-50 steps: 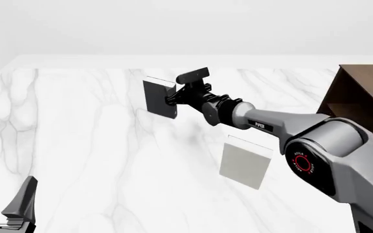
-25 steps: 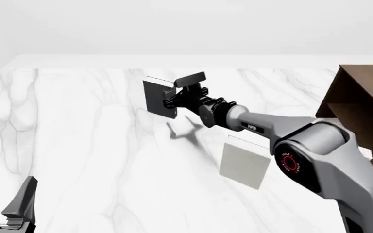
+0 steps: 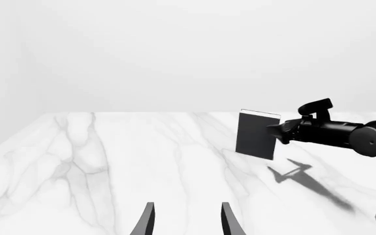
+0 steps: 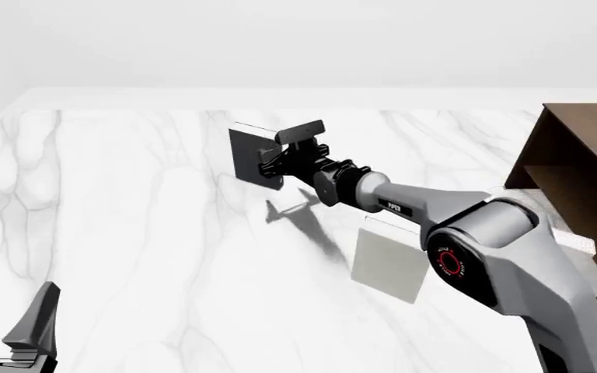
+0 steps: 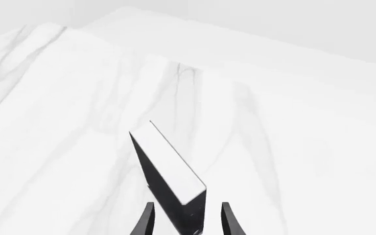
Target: Pick up the book on the left and place it on top of the shelf.
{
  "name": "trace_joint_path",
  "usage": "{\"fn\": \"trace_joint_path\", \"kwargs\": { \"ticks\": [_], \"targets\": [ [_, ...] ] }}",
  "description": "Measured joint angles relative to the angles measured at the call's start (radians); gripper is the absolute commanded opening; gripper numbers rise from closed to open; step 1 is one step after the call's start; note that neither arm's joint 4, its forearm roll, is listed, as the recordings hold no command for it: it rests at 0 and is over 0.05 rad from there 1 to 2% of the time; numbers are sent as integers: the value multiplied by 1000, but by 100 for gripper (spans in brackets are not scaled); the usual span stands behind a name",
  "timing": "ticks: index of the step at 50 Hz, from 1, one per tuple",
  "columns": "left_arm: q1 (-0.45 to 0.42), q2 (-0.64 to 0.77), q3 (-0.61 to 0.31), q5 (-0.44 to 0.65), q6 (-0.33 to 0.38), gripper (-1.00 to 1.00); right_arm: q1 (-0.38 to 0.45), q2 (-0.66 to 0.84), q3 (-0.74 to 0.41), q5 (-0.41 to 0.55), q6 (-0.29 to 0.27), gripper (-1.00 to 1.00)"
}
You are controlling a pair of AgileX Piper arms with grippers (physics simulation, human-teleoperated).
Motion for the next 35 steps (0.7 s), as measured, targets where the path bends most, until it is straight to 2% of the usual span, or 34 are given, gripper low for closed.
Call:
{"fn": "trace_joint_path", "kwargs": {
  "ticks": [35],
  "targets": [
    [0, 0, 0, 0, 0, 100, 1, 73, -91, 31, 6, 100]
  ]
}}
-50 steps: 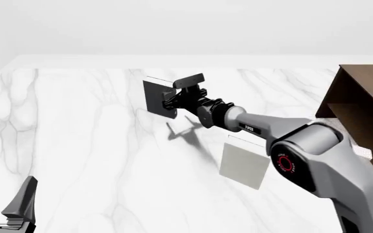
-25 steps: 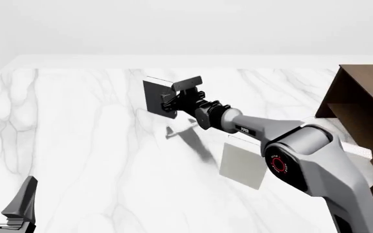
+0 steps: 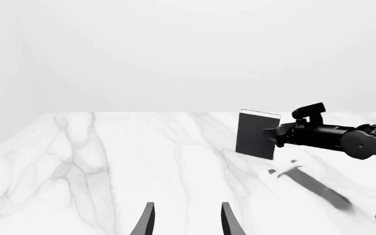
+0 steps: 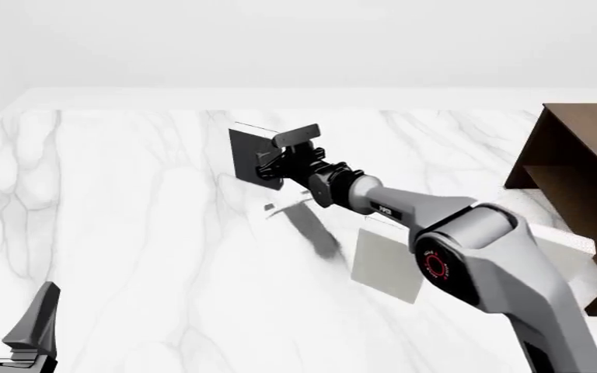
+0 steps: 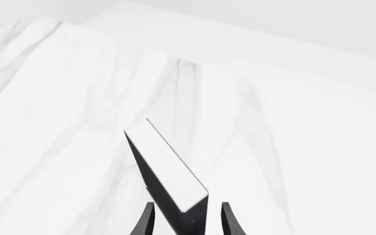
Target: Pick up the book on the left and place it on top of the shelf.
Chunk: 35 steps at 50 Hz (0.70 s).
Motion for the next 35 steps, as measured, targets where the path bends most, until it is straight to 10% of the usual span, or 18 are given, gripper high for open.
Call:
{"fn": "trace_joint_path", "kwargs": {
  "ticks": [24, 25, 35],
  "targets": [
    [0, 0, 0, 0, 0, 100, 3, 38, -56, 24, 2, 100],
    [0, 0, 0, 0, 0, 100, 3, 39, -58, 25, 1, -100],
    [0, 0, 0, 0, 0, 100, -1, 39, -58, 18, -21, -100]
  ]
}}
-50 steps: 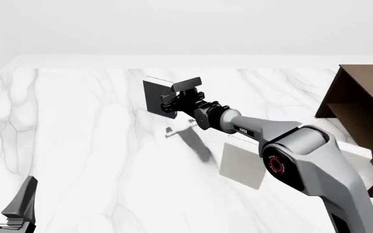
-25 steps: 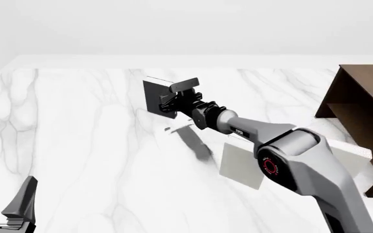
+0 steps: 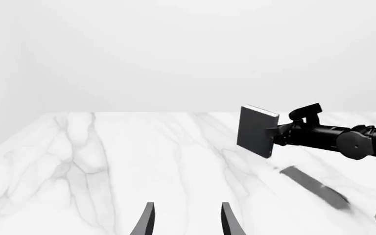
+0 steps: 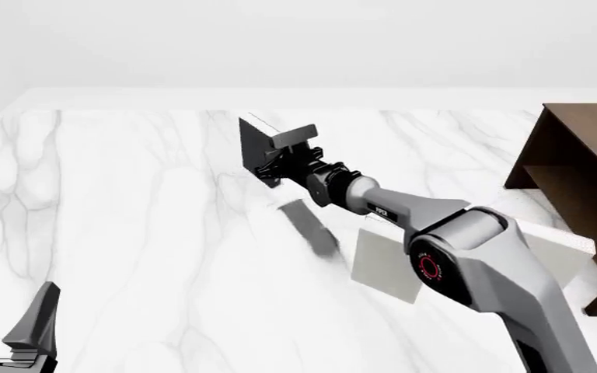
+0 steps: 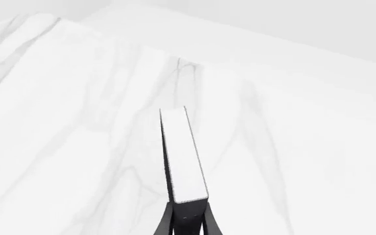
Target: Pick up the book on the left and place it on top of the shelf.
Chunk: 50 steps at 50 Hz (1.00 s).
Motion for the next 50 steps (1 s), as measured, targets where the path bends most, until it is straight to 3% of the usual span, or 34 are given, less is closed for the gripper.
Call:
{"fn": "trace_joint_path", "kwargs": {
  "ticks": [15, 50],
  "targets": [
    [0, 0, 0, 0, 0, 100, -14, -105, 135, -64, -20, -100],
    [0, 0, 0, 0, 0, 100, 8, -655, 630, -164, -89, -100]
  ]
}}
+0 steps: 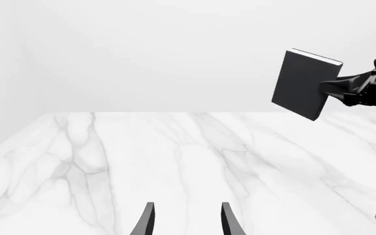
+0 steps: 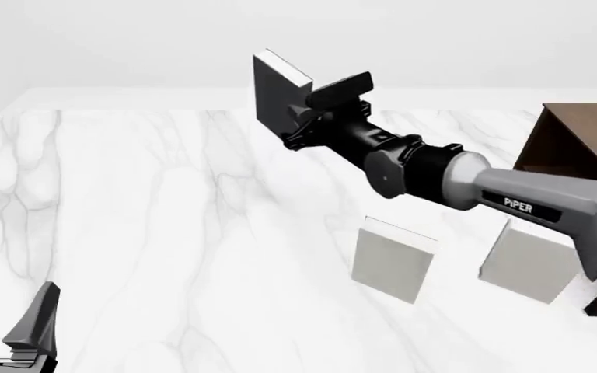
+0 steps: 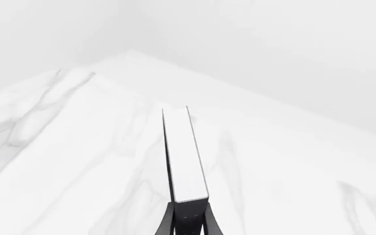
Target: Pick up the book on the left and place it on top of the shelf.
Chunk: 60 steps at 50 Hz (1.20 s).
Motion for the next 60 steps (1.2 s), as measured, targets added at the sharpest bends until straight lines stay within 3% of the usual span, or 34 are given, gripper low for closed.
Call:
{"fn": "trace_joint_path", "kwargs": {
  "ticks": [17, 43, 60],
  "targets": [
    [0, 0, 0, 0, 0, 100, -3, -168, 133, 22, -40, -100],
    [0, 0, 0, 0, 0, 100, -84, -401, 280, 101, -131, -100],
    [0, 0, 0, 0, 0, 100, -207, -594, 387, 176, -210, -100]
  ]
}}
